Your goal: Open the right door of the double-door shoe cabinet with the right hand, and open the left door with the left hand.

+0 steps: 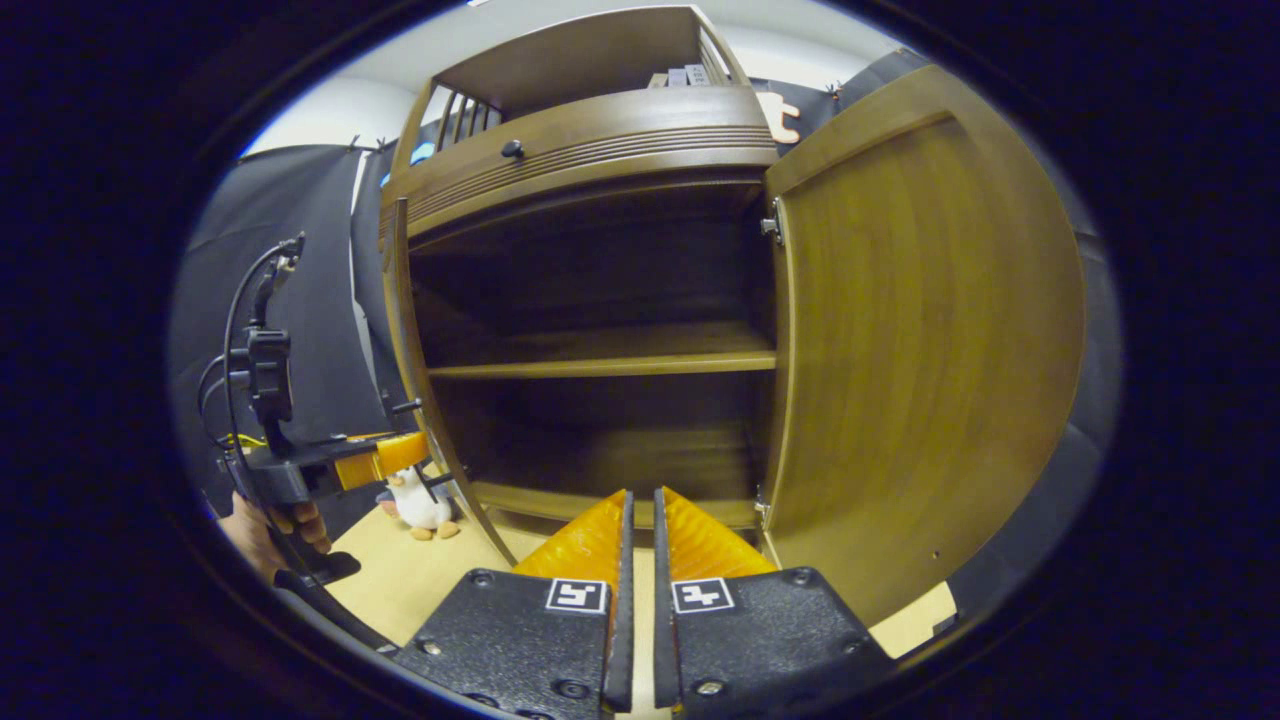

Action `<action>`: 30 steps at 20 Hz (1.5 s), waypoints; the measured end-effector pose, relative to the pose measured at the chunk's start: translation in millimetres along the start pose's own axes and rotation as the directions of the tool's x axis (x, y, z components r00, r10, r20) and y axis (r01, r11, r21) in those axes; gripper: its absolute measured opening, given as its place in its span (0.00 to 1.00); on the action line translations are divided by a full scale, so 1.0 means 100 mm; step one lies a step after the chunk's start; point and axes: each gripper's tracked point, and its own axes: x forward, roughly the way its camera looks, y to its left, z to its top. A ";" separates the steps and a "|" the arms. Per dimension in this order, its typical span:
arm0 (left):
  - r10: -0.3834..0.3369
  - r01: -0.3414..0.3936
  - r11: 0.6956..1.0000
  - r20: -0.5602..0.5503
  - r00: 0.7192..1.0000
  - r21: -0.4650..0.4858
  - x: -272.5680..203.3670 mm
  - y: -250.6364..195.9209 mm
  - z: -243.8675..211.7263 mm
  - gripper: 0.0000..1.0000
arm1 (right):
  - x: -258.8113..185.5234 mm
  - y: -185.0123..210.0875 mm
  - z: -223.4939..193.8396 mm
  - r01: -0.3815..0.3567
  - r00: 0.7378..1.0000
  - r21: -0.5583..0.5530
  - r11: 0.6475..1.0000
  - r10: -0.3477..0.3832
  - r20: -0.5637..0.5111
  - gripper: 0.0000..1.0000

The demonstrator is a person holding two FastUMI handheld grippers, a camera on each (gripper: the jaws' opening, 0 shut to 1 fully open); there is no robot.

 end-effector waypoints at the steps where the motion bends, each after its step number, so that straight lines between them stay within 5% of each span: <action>1: 0.006 -0.006 1.000 0.000 1.000 -0.004 -0.03 0.02 -0.01 0.29 | 0.01 0.02 0.00 -0.006 1.000 -0.001 1.000 0.006 -0.003 0.12; 16: 0.166 -0.166 0.986 -0.019 0.986 -0.021 -0.62 0.69 -0.08 0.28 | 0.23 0.32 0.05 -0.062 0.998 -0.035 0.997 0.061 -0.027 0.48; 26: 0.226 -0.227 0.971 0.021 0.974 0.074 -0.90 1.02 -0.08 0.28 | 0.29 0.56 0.15 -0.122 0.993 -0.066 0.990 0.122 -0.009 0.48; 30: 0.230 -0.231 0.972 0.033 0.973 0.039 -0.95 1.13 -0.11 0.27 | 0.32 0.67 0.17 -0.137 0.991 -0.087 0.987 0.137 -0.004 0.49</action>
